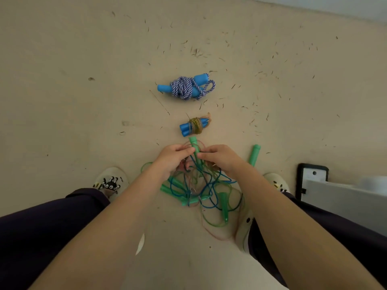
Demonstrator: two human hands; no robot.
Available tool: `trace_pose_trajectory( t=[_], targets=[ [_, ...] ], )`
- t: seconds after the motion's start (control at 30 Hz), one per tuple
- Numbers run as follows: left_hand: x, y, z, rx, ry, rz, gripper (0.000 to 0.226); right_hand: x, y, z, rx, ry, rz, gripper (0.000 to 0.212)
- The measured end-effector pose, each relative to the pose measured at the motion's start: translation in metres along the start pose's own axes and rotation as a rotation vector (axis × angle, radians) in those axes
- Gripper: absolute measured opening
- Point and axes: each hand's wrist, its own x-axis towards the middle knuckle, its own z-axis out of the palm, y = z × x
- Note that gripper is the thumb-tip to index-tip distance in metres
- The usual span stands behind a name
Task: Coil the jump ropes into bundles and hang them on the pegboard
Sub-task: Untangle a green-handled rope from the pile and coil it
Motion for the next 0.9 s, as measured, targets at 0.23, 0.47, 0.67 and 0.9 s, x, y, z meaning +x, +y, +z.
trace_pose_trajectory(
  t=[0.23,0.47,0.67,0.9],
  targets=[
    [-0.111,0.058,0.024,-0.019,-0.15,0.195,0.008,-0.108,-0.059,-0.007,0.012,-0.062,-0.148,0.02],
    [-0.271,0.12,0.037,0.066,-0.247,0.465,0.01,-0.27,-0.131,-0.011,-0.006,-0.067,-0.442,0.018],
    [-0.387,0.148,0.024,0.123,-0.374,0.709,0.033,-0.383,-0.169,-0.008,-0.025,-0.086,-0.7,0.026],
    [-0.422,0.146,0.026,0.14,-0.112,0.853,0.009,-0.414,-0.166,-0.016,-0.178,-0.138,-0.773,0.026]
  ],
)
